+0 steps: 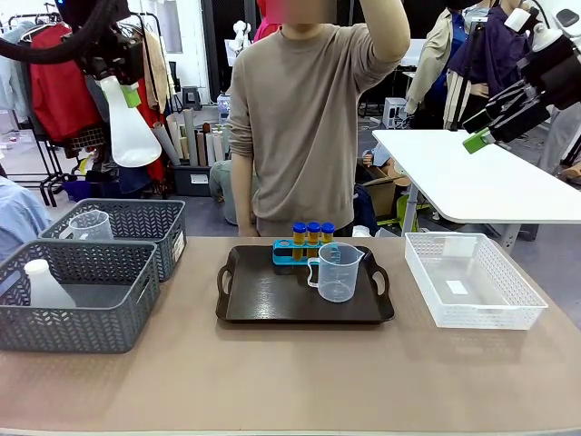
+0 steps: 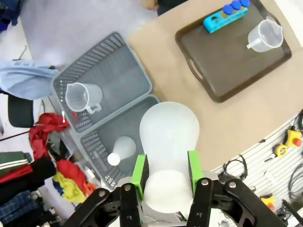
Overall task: Prepare the laboratory tools.
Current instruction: Pick up one Small flask and place it on the Handle tray.
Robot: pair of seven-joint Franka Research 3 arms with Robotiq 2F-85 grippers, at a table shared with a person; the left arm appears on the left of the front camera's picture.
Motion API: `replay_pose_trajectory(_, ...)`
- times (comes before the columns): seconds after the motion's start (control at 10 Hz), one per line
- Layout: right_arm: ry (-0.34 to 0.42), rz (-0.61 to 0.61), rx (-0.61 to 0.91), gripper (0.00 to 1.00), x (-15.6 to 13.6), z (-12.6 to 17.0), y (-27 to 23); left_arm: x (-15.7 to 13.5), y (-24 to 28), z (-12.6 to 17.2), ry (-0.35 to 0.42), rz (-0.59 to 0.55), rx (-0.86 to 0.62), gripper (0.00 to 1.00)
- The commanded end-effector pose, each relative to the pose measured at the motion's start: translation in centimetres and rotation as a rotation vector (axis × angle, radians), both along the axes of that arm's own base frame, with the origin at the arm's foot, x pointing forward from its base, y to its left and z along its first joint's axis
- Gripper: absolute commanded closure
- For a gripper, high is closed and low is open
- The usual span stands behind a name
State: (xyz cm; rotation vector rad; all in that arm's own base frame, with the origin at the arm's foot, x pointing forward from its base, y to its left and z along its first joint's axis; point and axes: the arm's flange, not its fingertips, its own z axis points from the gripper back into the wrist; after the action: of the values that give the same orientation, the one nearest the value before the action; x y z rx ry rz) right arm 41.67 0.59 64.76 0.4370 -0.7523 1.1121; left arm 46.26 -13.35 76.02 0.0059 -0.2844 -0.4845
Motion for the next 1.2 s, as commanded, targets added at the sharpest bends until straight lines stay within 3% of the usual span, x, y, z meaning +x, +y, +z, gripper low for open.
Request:
replay_pose_trajectory(0.0,-0.009,0.008,0.022,0.0,0.1,0.1,0.1,-0.3,0.1,-0.2,0.002,0.008,0.0,1.0)
replay_pose_trajectory(0.3,-0.009,0.008,0.022,0.0,0.1,0.1,0.1,0.0,-0.1,-0.1,0.003,-0.001,0.001,1.0)
replay_pose_trajectory(0.6,-0.009,0.008,0.022,0.0,0.1,0.1,0.1,0.9,-5.6,-3.3,0.017,-0.1,-0.024,1.0)
replay_pose_trajectory(1.1,-0.009,0.008,0.022,0.0,0.1,0.1,0.1,1.3,-10.1,-6.8,0.079,-0.16,-0.081,1.0)
